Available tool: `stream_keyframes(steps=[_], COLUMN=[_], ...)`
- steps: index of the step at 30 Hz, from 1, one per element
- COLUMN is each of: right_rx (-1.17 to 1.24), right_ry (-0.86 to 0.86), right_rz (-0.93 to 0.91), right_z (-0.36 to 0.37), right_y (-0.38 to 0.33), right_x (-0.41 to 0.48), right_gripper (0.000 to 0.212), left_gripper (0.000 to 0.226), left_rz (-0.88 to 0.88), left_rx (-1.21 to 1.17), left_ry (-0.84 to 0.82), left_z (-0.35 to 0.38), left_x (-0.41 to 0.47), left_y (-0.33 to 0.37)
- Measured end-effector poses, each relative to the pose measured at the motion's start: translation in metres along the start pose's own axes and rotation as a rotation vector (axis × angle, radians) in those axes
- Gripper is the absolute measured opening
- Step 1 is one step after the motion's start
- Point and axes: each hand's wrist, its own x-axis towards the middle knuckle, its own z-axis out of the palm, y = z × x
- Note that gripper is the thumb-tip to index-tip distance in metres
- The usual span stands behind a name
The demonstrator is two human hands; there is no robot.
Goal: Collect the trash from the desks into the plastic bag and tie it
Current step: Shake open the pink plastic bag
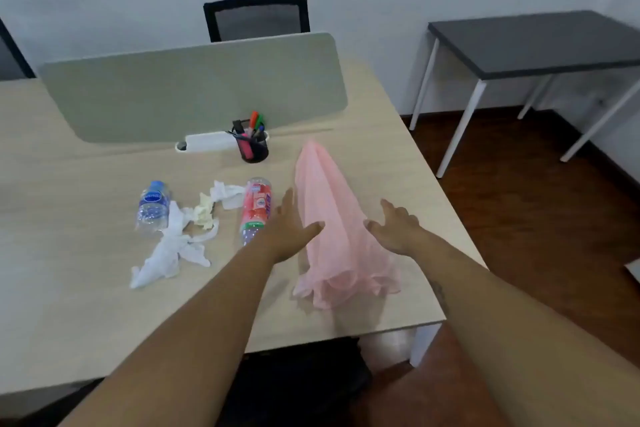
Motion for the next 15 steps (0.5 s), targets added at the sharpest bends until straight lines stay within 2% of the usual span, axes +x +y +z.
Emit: stream_keyframes(steps=[3,7,9,10,12,13,15], right_rx=[0.027,0.130,0.123,0.101,0.112,0.148,0.260], right_ry=[-0.044,-0.069,-0.048,-0.019,0.053,0.100,0.230], right_rz=[0.039,0.097,0.129,0.132,0.100,0.070,0.027], right_z=[0.019,0.051,0.065,0.071,0.073,0.070,0.054], right_y=[0.013,0.021,0.024,0.026,0.028,0.027,0.019], right_x=[0.007,0.017,0.020,0.021,0.021,0.019,0.015], right_gripper=[0.073,0.079,0.076,0.065,0.030,0.019,0.021], left_gripper=[0.102,0.117,0.098,0.079,0.047,0.040,0.036], left_rz=[-0.084,-0.218,-0.239,-0.226,-0.180,-0.156,-0.109], left_rx=[-0.012,-0.077,0.003,0.048,0.094,0.082,0.039], left_ry=[-0.072,-0.172,-0.206,-0.189,-0.113,-0.064,0.057], left_z=[0.019,0.054,0.067,0.072,0.077,0.074,0.065], left_x=[0.007,0.019,0.021,0.020,0.021,0.020,0.018], left_y=[-0.006,-0.028,-0.034,-0.034,-0.030,-0.026,-0.014])
